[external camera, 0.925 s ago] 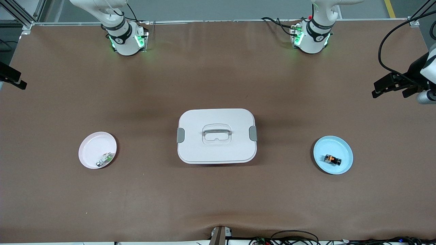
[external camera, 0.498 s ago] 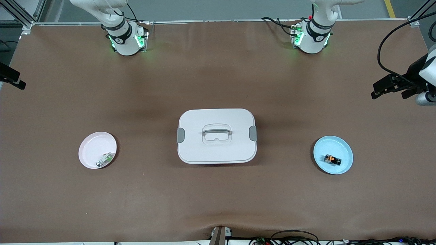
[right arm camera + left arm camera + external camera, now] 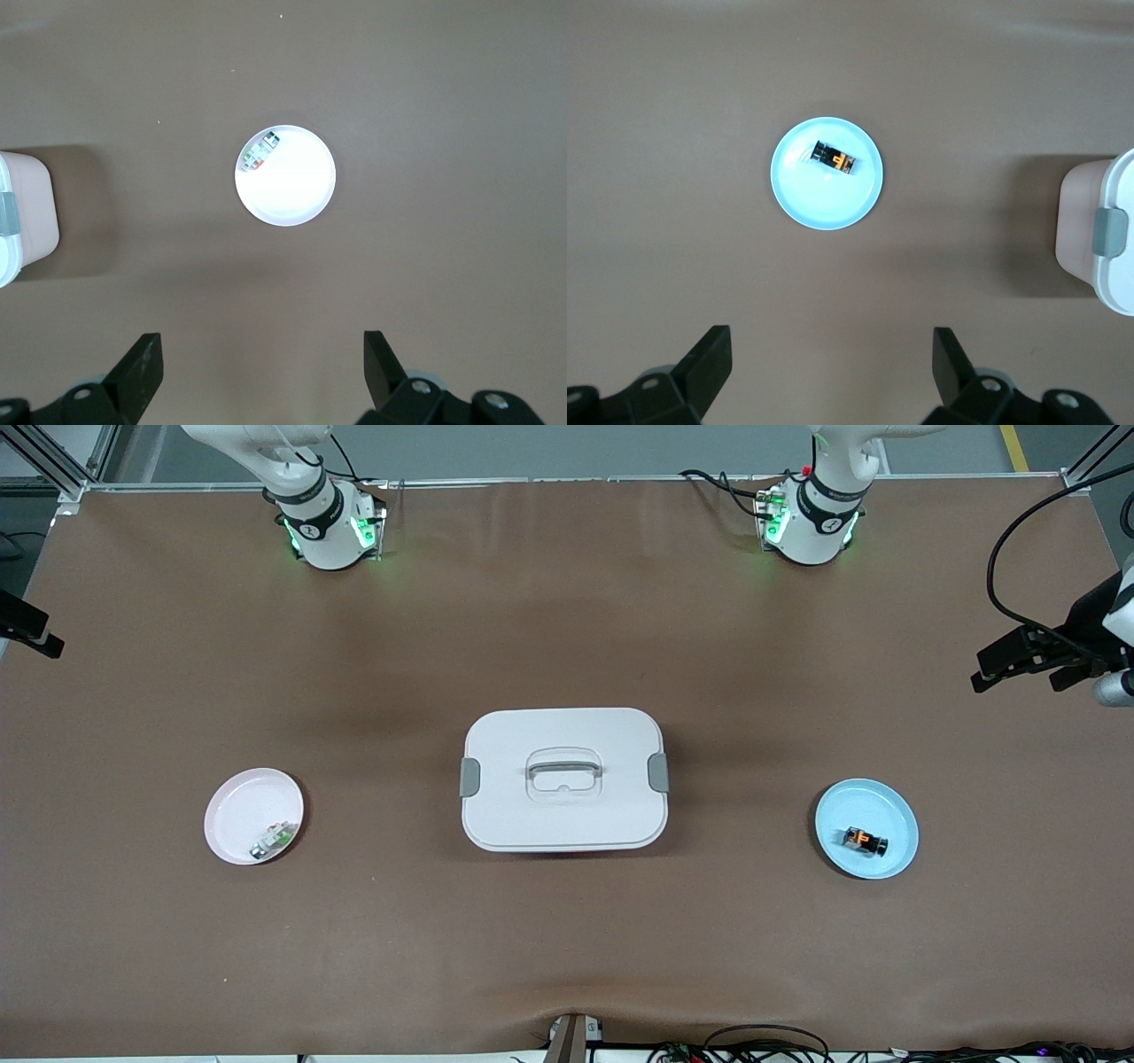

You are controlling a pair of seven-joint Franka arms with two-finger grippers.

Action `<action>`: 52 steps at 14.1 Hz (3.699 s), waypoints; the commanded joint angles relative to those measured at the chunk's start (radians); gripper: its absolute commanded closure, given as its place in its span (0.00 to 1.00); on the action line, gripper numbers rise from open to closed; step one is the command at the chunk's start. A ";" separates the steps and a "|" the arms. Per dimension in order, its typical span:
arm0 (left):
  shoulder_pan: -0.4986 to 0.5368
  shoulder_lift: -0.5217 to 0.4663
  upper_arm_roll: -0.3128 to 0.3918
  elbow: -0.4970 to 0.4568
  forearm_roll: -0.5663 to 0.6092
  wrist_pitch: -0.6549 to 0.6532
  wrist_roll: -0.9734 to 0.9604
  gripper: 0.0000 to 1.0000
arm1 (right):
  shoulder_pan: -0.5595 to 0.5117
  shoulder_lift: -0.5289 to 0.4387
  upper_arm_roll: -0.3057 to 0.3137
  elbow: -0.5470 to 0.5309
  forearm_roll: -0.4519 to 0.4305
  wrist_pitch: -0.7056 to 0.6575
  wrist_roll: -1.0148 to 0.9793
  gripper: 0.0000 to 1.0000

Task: Transfer orange switch to right arm and place
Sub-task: 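Move the left gripper toward the black-and-orange switch on the blue plate, then lower the left gripper over the black-and-orange switch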

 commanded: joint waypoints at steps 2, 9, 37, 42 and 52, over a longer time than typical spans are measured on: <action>0.005 0.022 0.001 0.036 -0.017 0.031 0.017 0.00 | -0.004 -0.008 0.005 0.003 -0.009 0.001 -0.004 0.00; 0.042 0.081 0.024 0.036 -0.022 0.031 0.124 0.00 | -0.006 -0.009 0.003 0.003 -0.012 -0.001 -0.007 0.00; 0.027 0.470 -0.044 -0.191 0.176 0.659 0.227 0.00 | -0.009 -0.008 0.006 0.001 0.000 -0.024 0.005 0.00; 0.028 0.551 -0.042 -0.141 0.176 0.679 0.345 0.00 | -0.009 -0.008 0.006 0.001 0.002 -0.027 0.019 0.00; 0.014 0.631 -0.040 -0.129 0.159 0.690 0.322 0.00 | -0.010 -0.006 0.006 0.003 0.034 -0.031 0.042 0.00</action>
